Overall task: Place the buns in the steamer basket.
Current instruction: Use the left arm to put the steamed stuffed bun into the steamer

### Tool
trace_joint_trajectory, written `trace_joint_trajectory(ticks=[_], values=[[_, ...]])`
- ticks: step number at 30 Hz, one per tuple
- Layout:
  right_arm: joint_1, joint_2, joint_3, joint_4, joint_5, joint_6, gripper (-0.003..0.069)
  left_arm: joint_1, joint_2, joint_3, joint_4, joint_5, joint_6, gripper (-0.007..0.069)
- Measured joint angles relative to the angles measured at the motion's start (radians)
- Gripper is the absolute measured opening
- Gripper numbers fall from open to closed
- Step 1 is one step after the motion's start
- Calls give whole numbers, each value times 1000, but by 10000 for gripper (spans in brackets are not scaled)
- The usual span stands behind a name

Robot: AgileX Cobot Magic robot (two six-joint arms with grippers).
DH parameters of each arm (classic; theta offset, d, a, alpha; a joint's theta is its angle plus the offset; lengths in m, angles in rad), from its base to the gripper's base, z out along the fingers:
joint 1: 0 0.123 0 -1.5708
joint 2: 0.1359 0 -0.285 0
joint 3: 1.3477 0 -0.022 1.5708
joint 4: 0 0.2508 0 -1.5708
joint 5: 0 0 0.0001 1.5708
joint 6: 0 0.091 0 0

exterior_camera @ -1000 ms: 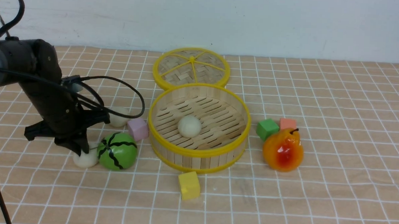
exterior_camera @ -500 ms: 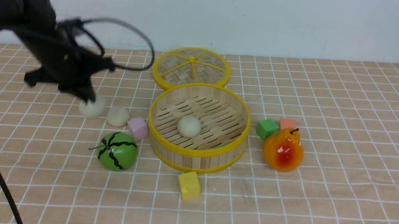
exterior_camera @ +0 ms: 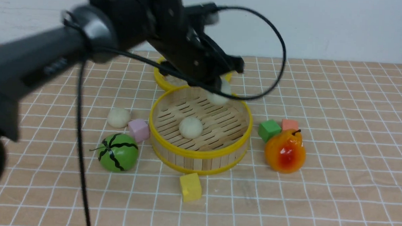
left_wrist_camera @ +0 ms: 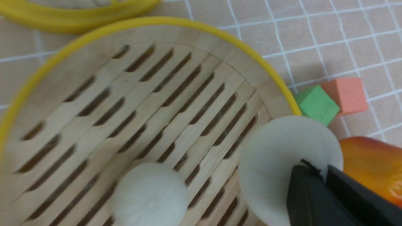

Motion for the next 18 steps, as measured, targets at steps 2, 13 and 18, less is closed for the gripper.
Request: trace_joint_trajectory(ticks=[2, 13, 18], values=[[0, 0, 0, 0, 0, 0, 241, -6, 23, 0, 0, -11, 0, -8], [0, 0, 0, 0, 0, 0, 241, -11, 139, 0, 15, -26, -100, 169], [0, 0, 0, 0, 0, 0, 241, -11, 119, 0, 15, 11, -104, 310]])
